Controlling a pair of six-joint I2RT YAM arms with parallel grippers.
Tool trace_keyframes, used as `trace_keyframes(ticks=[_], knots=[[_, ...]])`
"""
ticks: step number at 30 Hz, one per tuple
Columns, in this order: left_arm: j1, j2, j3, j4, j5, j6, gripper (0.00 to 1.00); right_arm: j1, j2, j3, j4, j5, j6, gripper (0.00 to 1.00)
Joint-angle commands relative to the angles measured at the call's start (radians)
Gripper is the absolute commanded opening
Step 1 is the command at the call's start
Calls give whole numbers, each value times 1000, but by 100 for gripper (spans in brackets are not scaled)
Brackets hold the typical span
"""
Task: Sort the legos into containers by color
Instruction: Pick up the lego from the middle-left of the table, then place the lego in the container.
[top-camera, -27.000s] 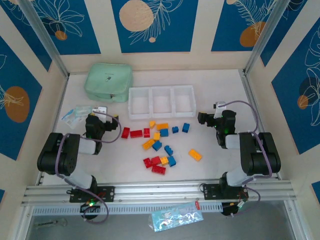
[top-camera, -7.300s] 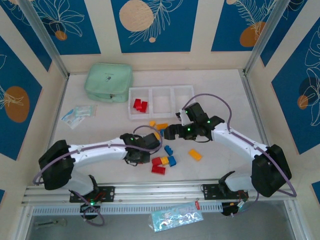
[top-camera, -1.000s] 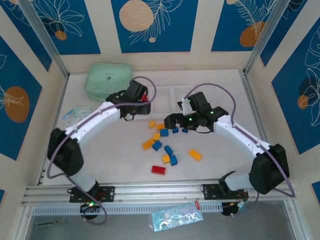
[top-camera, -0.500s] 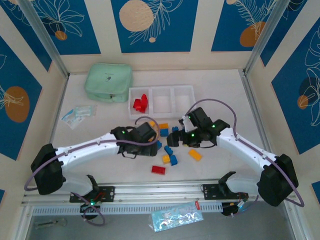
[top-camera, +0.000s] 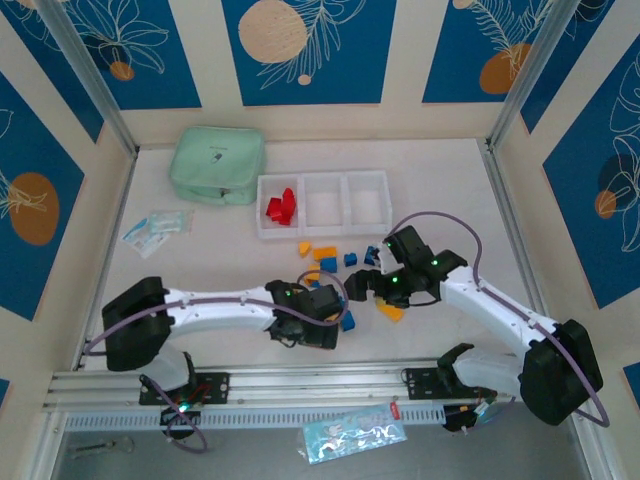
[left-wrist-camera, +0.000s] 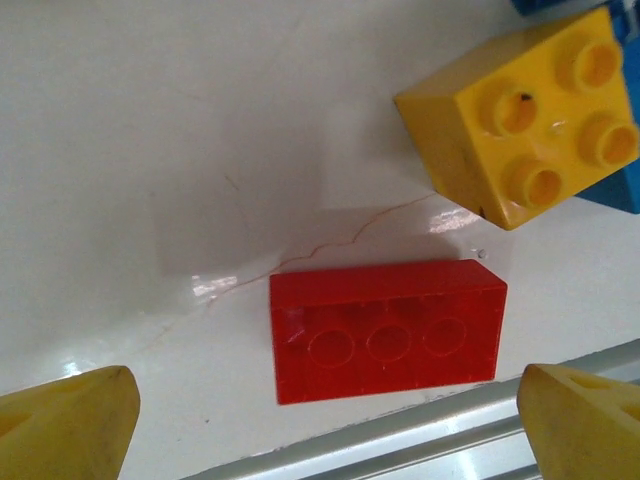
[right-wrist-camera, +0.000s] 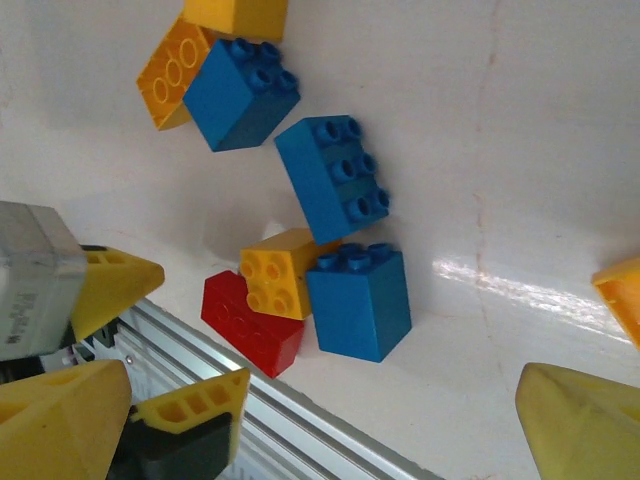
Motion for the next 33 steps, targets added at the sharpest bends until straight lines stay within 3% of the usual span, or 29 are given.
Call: trace_keyframes(ticks=[1, 9, 17, 25, 33], knots=[[-12, 49, 56, 11, 15, 1, 98, -19, -35, -18, 0, -46, 8, 99], [-19, 155, 114, -19, 14, 32, 97, -56, -43, -34, -4, -66, -12, 99], [-24, 182, 85, -9, 0, 14, 77, -65, -46, -41, 9, -75, -18, 99], [-25, 119, 62, -35, -36, 5, 55, -59, -41, -25, 17, -79, -30, 99], [4, -59, 112, -216, -191, 56, 50, -3, -38, 57, -20, -31, -50, 99]])
